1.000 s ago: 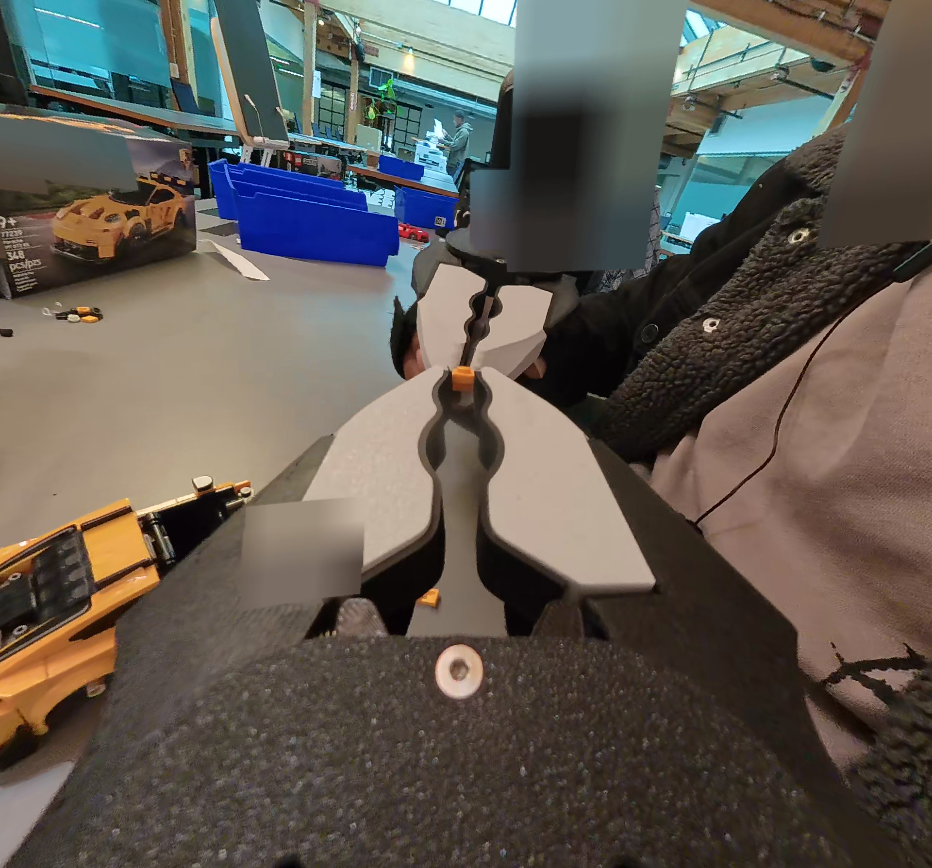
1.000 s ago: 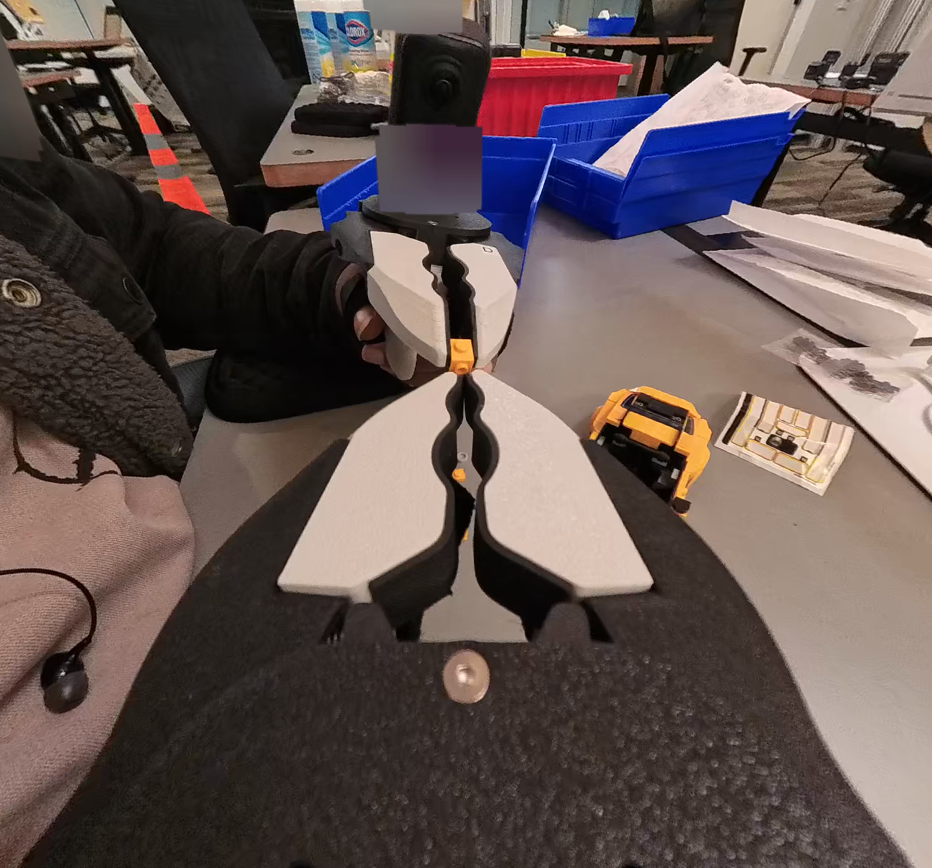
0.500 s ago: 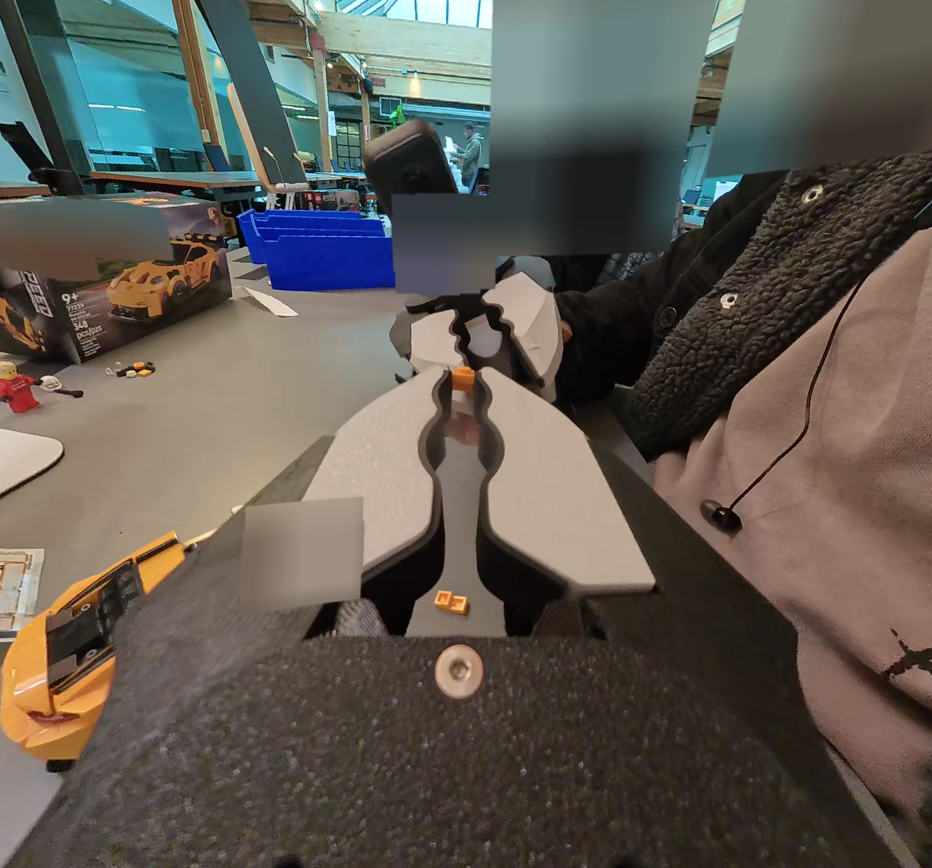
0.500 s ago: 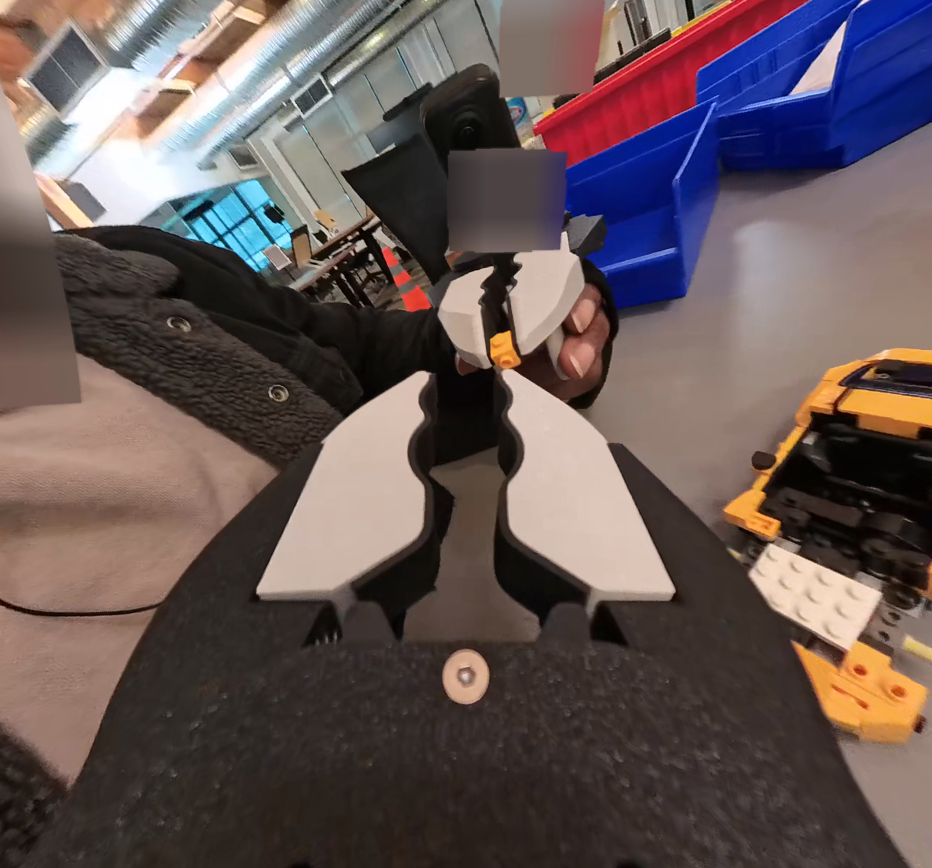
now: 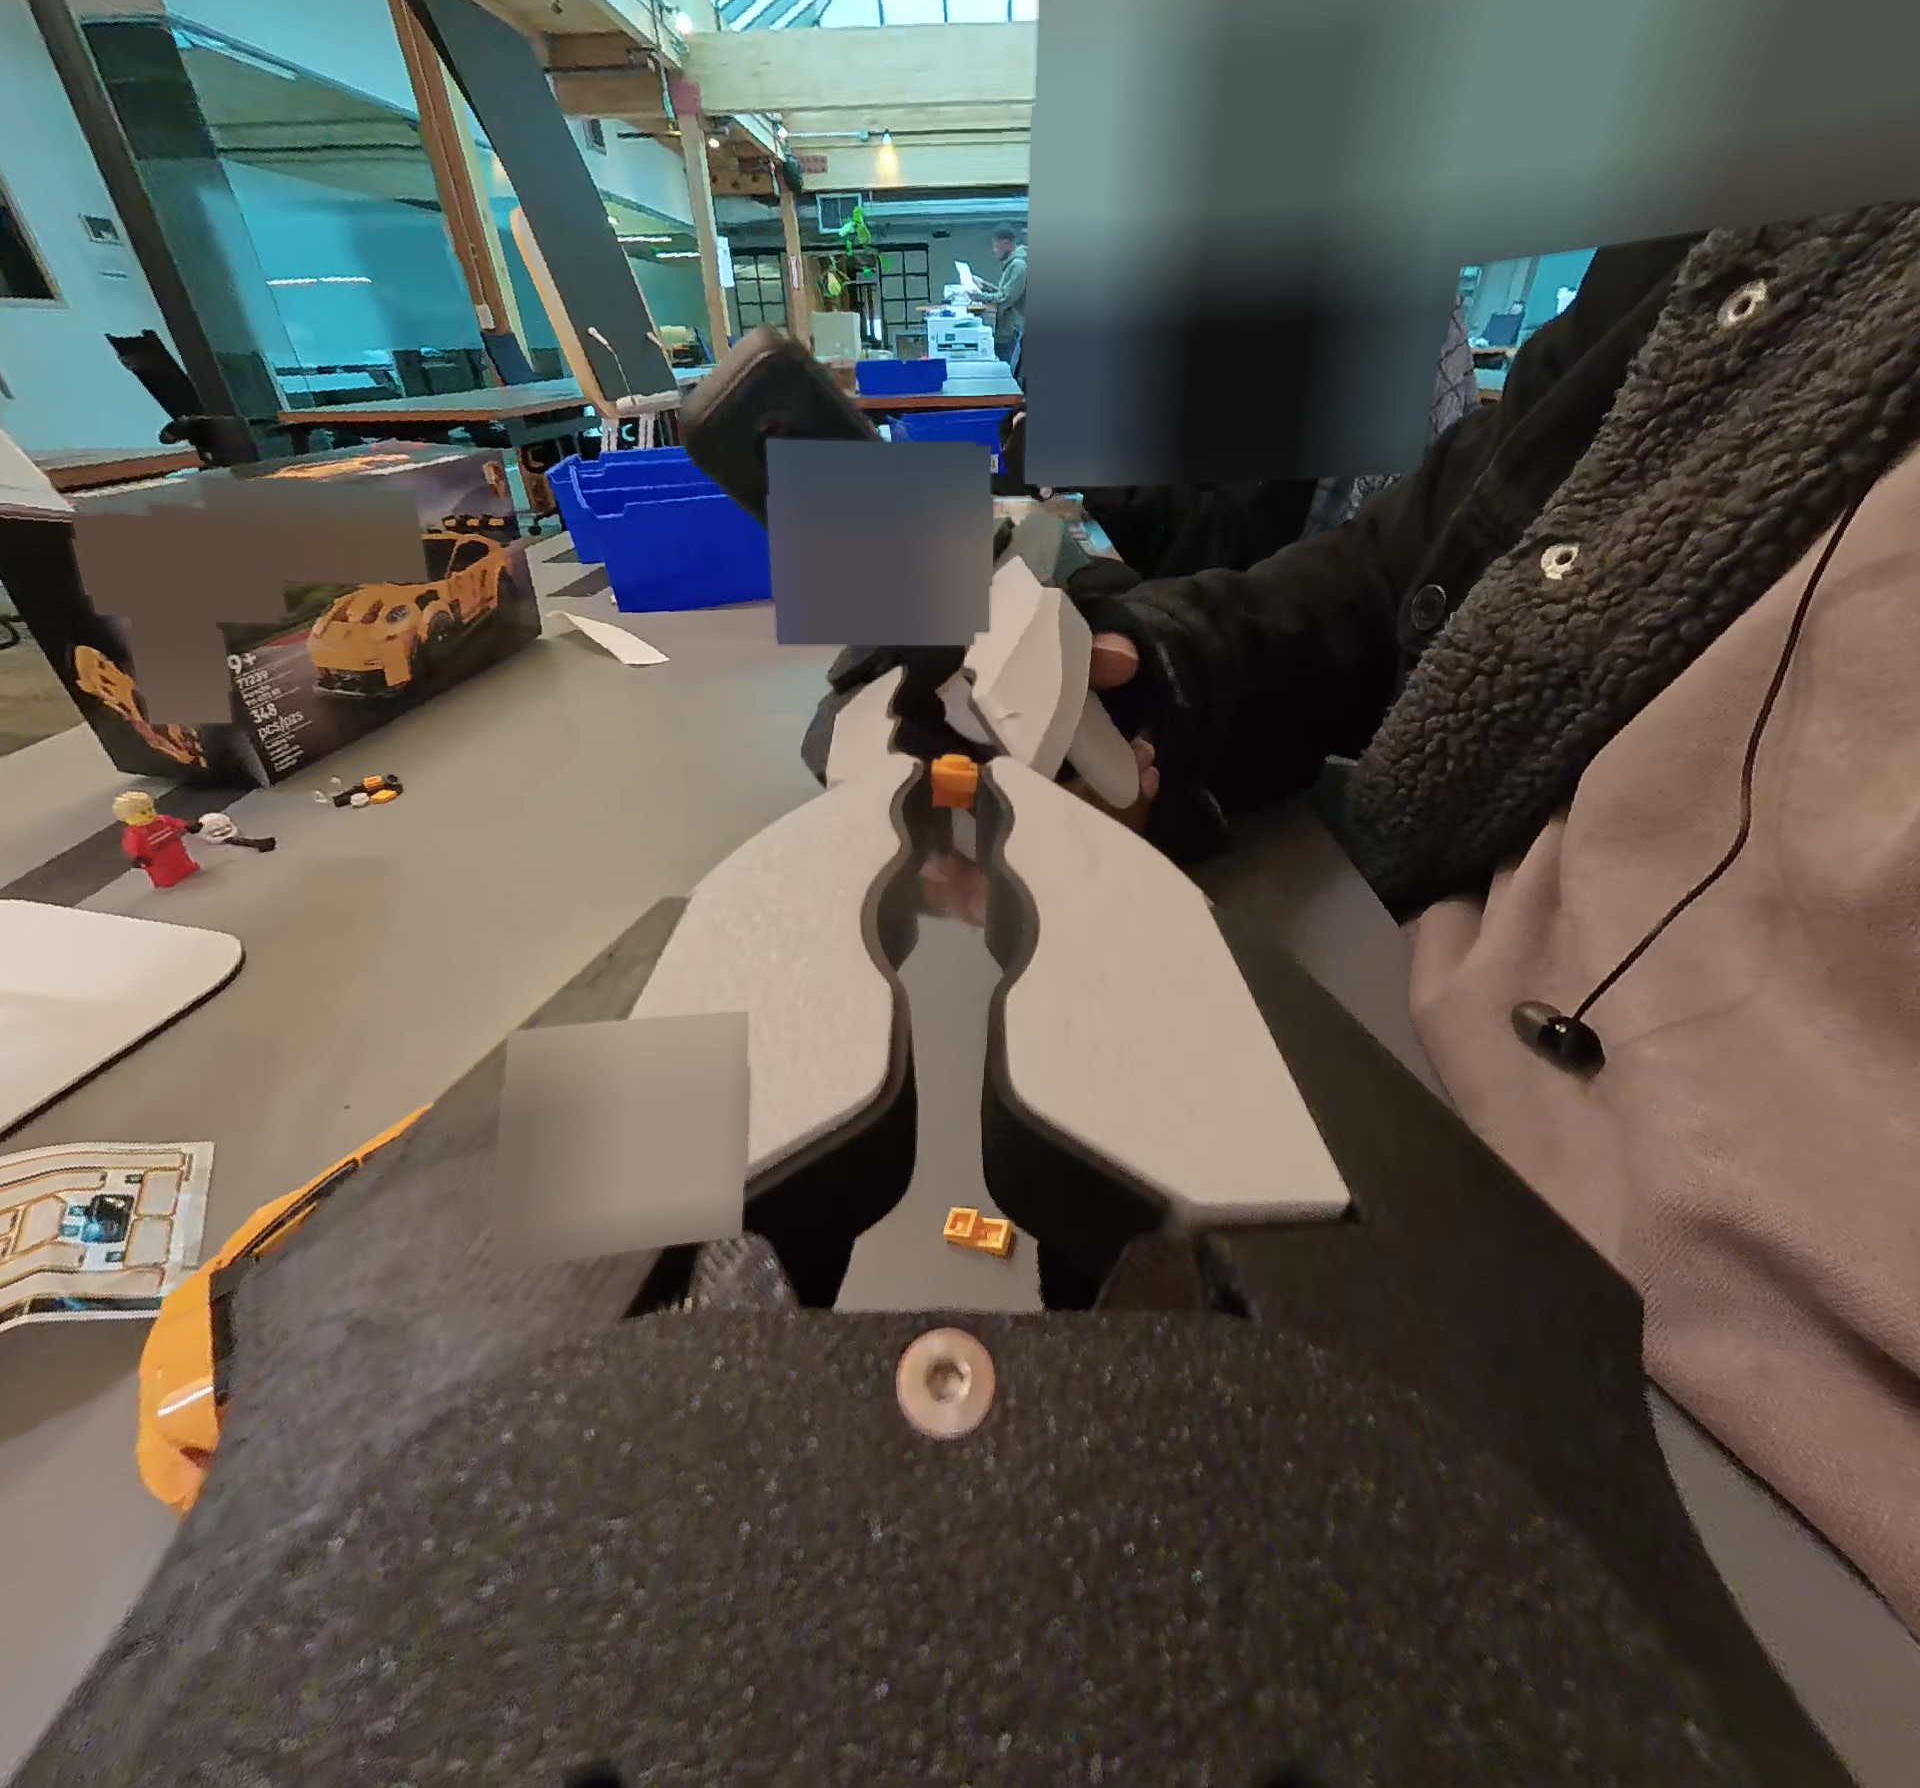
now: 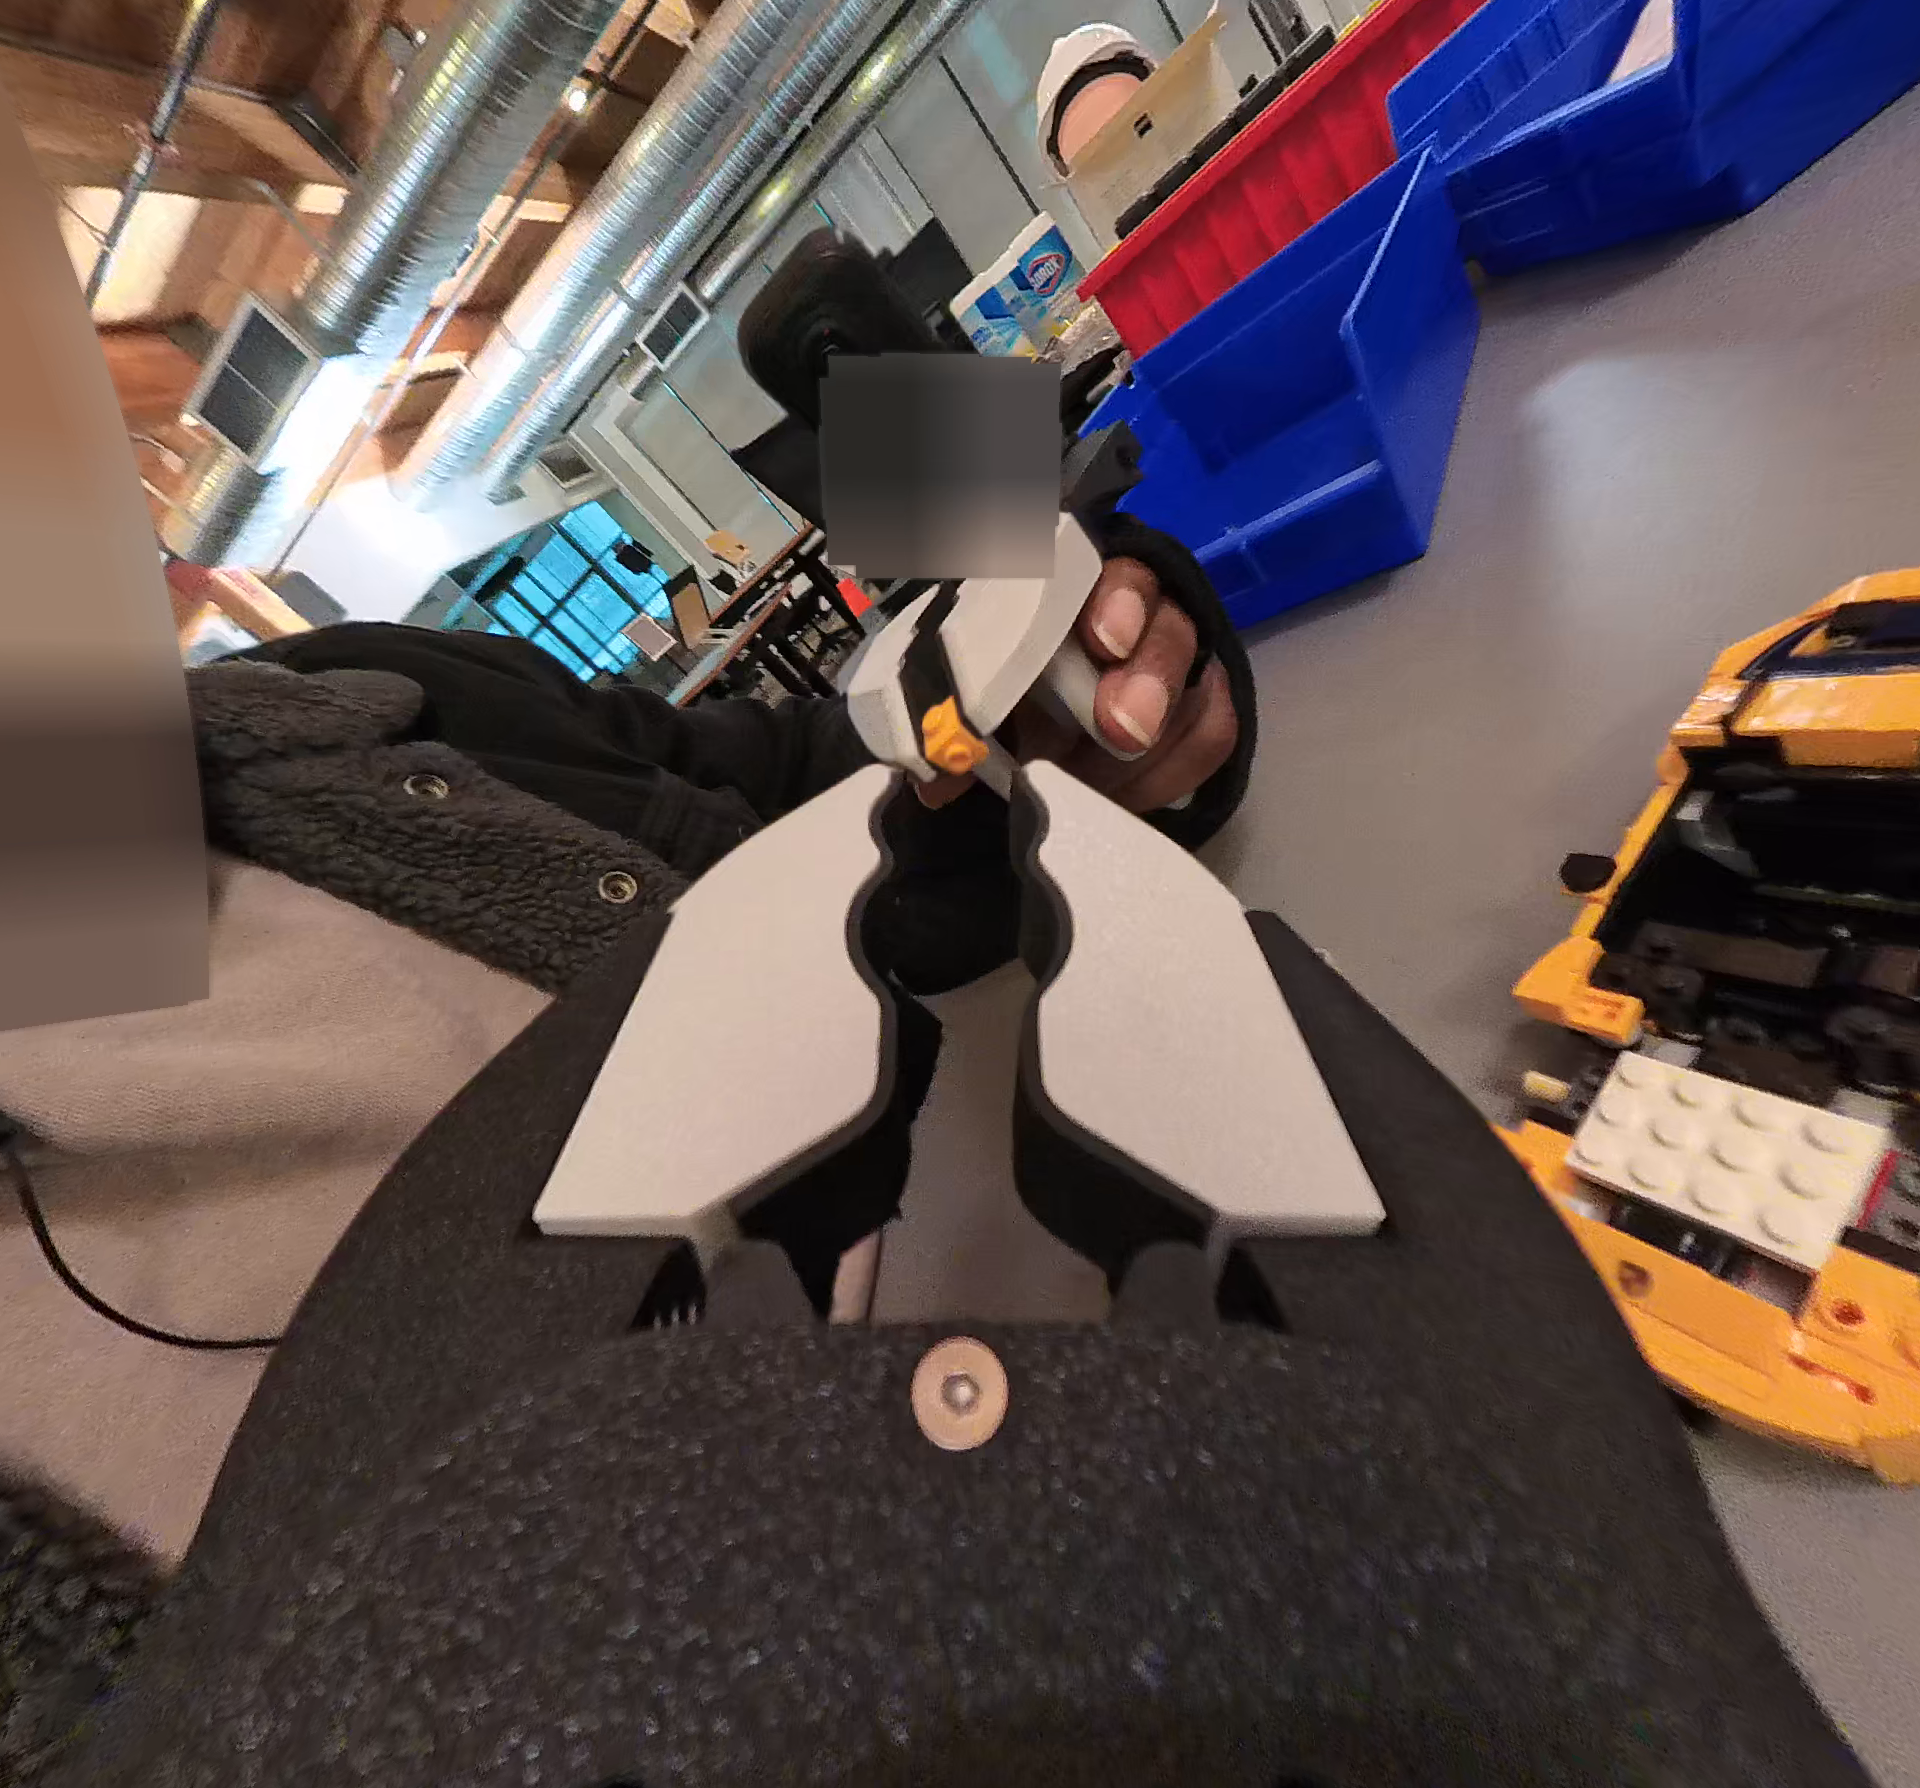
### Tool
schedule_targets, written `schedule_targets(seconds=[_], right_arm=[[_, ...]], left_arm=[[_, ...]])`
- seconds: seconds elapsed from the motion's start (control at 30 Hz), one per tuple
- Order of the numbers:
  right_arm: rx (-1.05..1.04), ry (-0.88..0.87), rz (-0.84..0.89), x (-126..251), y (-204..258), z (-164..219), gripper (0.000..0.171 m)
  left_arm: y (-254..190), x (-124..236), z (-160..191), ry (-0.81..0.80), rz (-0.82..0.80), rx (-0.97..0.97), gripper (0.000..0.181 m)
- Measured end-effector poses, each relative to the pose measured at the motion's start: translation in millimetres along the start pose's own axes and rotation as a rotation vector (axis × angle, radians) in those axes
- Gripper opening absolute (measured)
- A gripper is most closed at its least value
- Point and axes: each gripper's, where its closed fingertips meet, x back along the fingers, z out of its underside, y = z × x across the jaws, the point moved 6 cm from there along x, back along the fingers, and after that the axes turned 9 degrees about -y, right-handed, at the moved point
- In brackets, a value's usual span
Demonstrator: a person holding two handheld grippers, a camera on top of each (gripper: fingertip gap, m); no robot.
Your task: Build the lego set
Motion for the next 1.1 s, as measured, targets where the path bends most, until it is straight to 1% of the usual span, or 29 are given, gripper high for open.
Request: schedule_targets(seconds=[0.2,0.33,0.53,0.57,0.63,0.73,0.8,1.0,1.03,1.1], right_arm=[[-0.063,-0.019,-0.041,-1,1,0,0.015],[-0.074,-0.055,-0.039,3,0,-5,0.003],[0.006,-0.033,0.002,4,-1,-5,0.009],[0.049,-0.032,0.019,5,-2,-6,0.011],[0.205,0.005,0.062,6,1,-8,0.014],[0.502,0.128,0.156,7,3,-4,0.018],[0.617,0.207,0.19,6,2,3,0.019],[0.659,0.32,0.177,5,-2,16,0.017],[0.668,0.332,0.177,5,-2,17,0.008],[0.679,0.356,0.162,6,-2,20,0.008]], left_arm=[[-2,-1,1,0.022,-0.006,-0.063,0.007],[0,0,4,0.071,-0.034,-0.127,0.008],[1,1,4,0.082,-0.045,-0.115,0.008],[2,1,5,0.101,-0.046,-0.102,0.007],[2,1,8,0.165,-0.044,-0.057,0.008],[2,0,13,0.234,-0.036,-0.013,0.008],[0,-1,17,0.279,-0.028,-0.012,0.008],[-7,-4,29,0.398,0.019,-0.028,0.008],[-8,-4,30,0.409,0.025,-0.028,0.008],[-10,-4,32,0.425,0.043,-0.024,0.008]])
